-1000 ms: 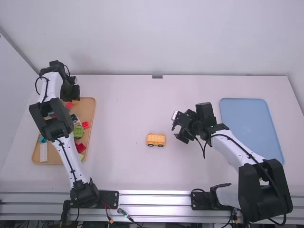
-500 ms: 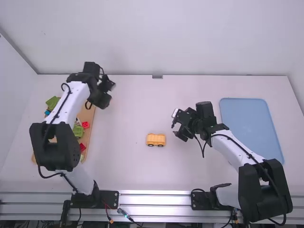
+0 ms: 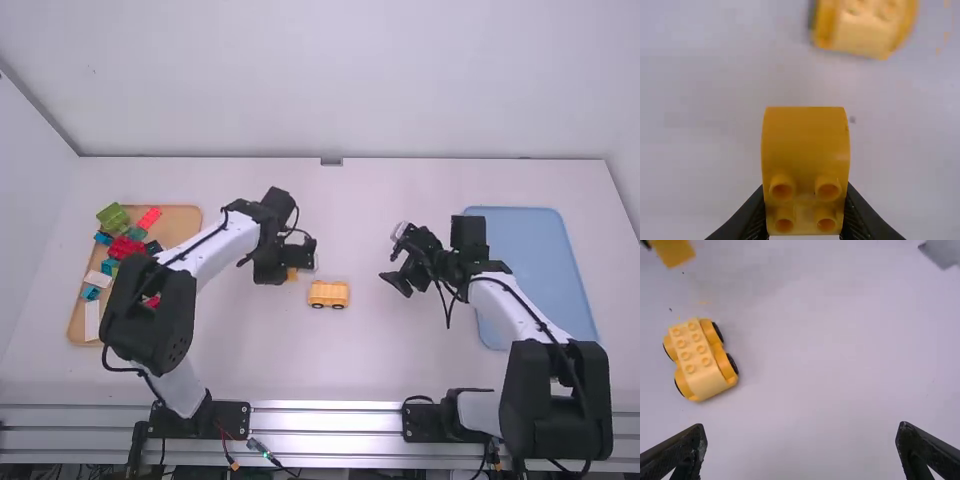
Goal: Assemble lego blocks to make yellow taxi
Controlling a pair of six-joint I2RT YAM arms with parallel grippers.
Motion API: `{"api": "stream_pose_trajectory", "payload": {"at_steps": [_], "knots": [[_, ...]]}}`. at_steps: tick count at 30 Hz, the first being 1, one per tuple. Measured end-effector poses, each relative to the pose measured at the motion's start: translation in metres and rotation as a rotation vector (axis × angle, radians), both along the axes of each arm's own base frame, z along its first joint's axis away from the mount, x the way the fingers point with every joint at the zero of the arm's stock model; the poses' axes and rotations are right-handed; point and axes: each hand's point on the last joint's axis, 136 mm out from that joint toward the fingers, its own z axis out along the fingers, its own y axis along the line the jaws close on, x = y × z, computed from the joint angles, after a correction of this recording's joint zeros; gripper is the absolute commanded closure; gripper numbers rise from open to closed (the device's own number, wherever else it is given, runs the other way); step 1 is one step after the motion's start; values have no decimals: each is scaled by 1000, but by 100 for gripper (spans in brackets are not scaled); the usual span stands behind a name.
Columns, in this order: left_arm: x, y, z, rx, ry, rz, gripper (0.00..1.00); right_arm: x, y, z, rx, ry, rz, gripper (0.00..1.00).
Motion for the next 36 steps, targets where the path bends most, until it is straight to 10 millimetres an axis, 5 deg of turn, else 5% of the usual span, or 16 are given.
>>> {"api": "stream_pose_trajectory", "payload": {"at_steps": [4, 22, 26, 29, 36], "knots": [[-15, 2, -22, -29, 25, -107, 84, -1, -2, 7, 67, -57, 40, 1], [-7, -3, -59, -79, -98, -65, 65, -19, 23, 4, 105, -61, 151, 1], [-9, -1, -63, -75, -96, -49, 48, -19, 23, 4, 101, -61, 150, 1], [-13, 0, -64, -72, -84, -44, 1, -19, 23, 4, 101, -59, 150, 1], [-13, -5, -63, -117, -78, -54, 1, -24, 23, -4, 93, -73, 164, 1]]}}
